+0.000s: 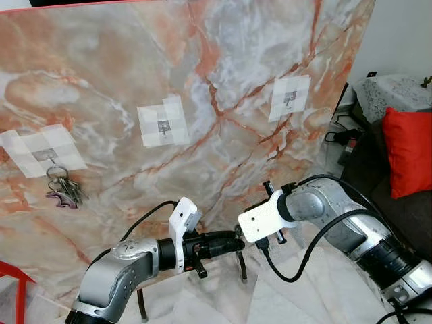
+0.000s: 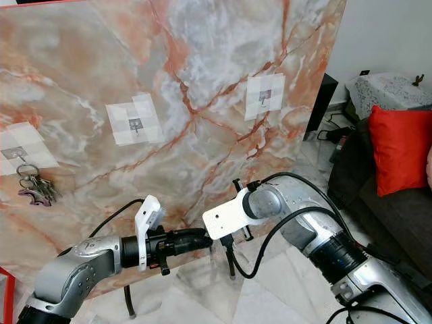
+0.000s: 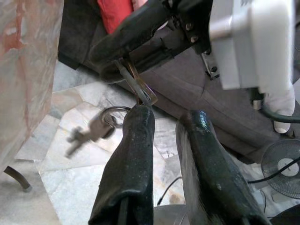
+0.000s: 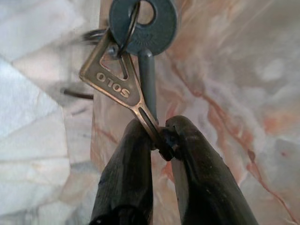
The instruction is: Hang keys on a hook
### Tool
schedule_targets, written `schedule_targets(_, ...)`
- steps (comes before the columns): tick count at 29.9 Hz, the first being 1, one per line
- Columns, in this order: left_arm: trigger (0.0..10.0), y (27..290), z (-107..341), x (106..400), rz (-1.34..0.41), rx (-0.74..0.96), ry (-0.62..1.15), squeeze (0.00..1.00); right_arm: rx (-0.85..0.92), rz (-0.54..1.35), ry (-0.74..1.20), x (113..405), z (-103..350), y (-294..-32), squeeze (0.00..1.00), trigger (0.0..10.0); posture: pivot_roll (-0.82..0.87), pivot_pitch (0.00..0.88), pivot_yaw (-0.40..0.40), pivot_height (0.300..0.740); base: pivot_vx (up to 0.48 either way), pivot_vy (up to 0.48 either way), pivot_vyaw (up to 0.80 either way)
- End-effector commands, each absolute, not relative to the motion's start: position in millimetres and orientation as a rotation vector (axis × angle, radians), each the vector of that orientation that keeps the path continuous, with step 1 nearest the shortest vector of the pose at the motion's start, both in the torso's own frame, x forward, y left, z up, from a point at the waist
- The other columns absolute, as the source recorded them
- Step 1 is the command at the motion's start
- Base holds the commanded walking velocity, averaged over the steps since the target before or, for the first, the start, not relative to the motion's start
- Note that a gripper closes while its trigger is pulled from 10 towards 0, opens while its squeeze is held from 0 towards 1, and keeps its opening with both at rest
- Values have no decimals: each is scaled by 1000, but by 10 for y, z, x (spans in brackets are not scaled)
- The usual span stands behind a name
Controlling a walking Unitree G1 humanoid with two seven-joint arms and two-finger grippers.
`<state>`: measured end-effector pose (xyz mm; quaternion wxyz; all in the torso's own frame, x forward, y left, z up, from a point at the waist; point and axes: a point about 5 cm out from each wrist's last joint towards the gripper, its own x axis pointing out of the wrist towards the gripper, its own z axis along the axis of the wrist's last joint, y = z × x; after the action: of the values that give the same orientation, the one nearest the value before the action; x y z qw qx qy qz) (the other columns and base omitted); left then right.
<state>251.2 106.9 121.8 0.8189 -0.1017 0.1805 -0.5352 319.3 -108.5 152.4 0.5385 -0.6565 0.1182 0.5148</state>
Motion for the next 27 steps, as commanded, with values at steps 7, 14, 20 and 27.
schedule_targets(7, 10000, 1035, 1329, 2506, -1177, -203, 361, 0, -1603, 1252, 226, 3132, 1549, -998, 0, 10000, 101, 34, -43, 740, 0, 0, 0)
schedule_targets(14, 10000, 1026, 1324, 2509, -1176, -193, 369, 0, -1608, 1263, 202, 3110, 1575, -951, 0, 10000, 101, 35, -43, 740, 0, 0, 0)
schedule_targets(20, 10000, 1025, 1311, 2530, -1155, -177, 377, 0, -1602, 1273, 173, 3080, 1616, -895, 0, 10000, 100, 36, -42, 740, 0, 0, 0)
schedule_targets(27, 10000, 1059, 1324, 2627, -1076, -166, 348, 0, -1593, 1285, 170, 3061, 1615, -889, 0, 10000, 101, 36, -43, 740, 0, 0, 0)
